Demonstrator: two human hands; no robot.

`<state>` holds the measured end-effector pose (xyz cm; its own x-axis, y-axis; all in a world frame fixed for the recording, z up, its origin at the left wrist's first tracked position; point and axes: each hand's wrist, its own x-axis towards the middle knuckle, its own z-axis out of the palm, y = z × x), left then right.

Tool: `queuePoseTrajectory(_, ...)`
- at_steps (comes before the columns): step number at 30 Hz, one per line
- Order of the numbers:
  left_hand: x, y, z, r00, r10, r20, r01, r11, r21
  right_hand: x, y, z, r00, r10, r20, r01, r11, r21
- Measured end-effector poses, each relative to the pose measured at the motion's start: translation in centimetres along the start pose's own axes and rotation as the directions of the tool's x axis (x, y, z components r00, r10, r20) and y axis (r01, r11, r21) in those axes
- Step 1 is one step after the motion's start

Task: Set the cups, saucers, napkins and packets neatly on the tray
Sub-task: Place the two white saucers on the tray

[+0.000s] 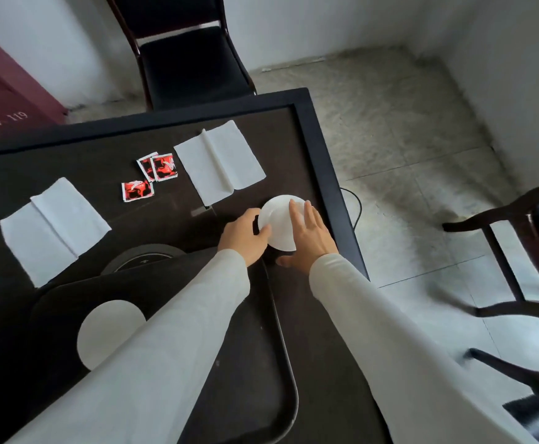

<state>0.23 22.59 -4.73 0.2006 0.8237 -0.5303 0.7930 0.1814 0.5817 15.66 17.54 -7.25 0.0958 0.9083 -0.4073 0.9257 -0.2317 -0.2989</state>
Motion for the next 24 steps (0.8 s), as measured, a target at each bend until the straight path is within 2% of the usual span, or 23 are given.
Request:
queuePoseTrajectory(10,2.2,1.0,1.6,0.997,-0.042,-0.060,0.036,0.994,-0.101,2.4,1.0,0.0,0.999,0.026,-0.025,-0.024,0.997,0.067)
queuePoseTrajectory(18,1.1,1.3,0.8,0.995,-0.078,-0.065,0.060,0.966,-0.252,1.5,0.4,-0.6,0.997,0.044,-0.067,-0.038,0.995,0.088)
queuePoseTrajectory(21,0.0,0.9,0.1,0.988,-0.128,-0.091,0.084,0.921,-0.380,0.8,-0.3,-1.2,0.996,0.034,-0.079,-0.027,0.996,0.091)
queuePoseTrajectory(24,-1.6,0.1,-0.6,0.972,-0.212,-0.105,0.120,0.825,-0.553,-0.3,-1.5,-1.7,0.996,0.011,-0.088,-0.002,0.996,0.094)
